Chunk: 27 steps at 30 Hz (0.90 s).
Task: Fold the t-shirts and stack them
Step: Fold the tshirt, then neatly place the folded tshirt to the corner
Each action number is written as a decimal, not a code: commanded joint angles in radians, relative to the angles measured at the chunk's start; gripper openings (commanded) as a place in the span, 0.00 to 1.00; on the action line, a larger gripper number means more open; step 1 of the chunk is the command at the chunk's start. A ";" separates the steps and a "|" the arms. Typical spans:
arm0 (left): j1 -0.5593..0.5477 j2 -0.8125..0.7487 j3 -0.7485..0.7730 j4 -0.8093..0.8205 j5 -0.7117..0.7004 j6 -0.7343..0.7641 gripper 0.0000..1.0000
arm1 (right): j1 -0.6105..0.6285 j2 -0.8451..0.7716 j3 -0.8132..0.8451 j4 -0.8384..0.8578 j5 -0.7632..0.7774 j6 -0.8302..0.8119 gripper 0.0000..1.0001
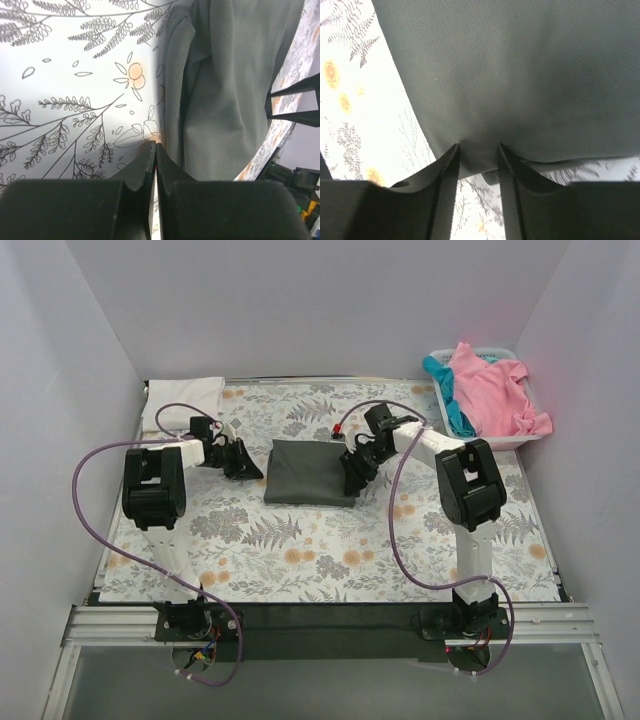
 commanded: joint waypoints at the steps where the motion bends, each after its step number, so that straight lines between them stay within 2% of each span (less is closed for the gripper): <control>1: 0.038 -0.058 -0.032 0.041 0.055 -0.001 0.04 | 0.007 -0.099 0.013 0.007 0.060 -0.023 0.40; 2: 0.053 -0.095 -0.043 0.041 0.063 -0.004 0.07 | 0.017 -0.137 0.030 0.009 0.074 -0.026 0.41; 4: 0.089 -0.135 -0.072 0.038 0.124 0.028 0.22 | 0.061 -0.168 0.105 0.012 0.135 -0.017 0.45; 6: 0.093 -0.221 -0.106 0.021 0.127 0.098 0.29 | 0.108 -0.164 0.212 0.035 0.199 0.046 0.48; 8: 0.095 -0.315 -0.144 0.046 0.108 0.108 0.34 | 0.135 -0.112 0.295 0.053 0.228 0.104 0.51; 10: 0.104 -0.366 -0.213 0.073 0.083 0.053 0.37 | 0.179 -0.013 0.450 0.058 0.285 0.201 0.54; 13: 0.135 -0.462 -0.308 0.149 0.031 -0.067 0.43 | 0.234 0.139 0.652 0.056 0.428 0.342 0.48; 16: 0.146 -0.546 -0.373 0.179 -0.038 -0.119 0.50 | 0.293 0.212 0.724 0.105 0.492 0.364 0.50; 17: 0.147 -0.563 -0.388 0.185 -0.055 -0.130 0.56 | 0.305 0.223 0.727 0.125 0.508 0.381 0.52; 20: 0.149 -0.629 -0.442 0.195 -0.109 -0.147 0.57 | 0.340 0.273 0.741 0.189 0.567 0.416 0.59; 21: 0.149 -0.643 -0.453 0.195 -0.132 -0.146 0.57 | 0.356 0.287 0.747 0.199 0.612 0.425 0.67; 23: 0.150 -0.681 -0.485 0.193 -0.152 -0.138 0.57 | 0.380 0.330 0.774 0.220 0.647 0.433 0.73; 25: 0.152 -0.701 -0.502 0.189 -0.178 -0.130 0.57 | 0.397 0.354 0.771 0.243 0.704 0.430 0.73; 27: 0.152 -0.721 -0.520 0.187 -0.189 -0.123 0.57 | 0.414 0.367 0.756 0.272 0.773 0.430 0.66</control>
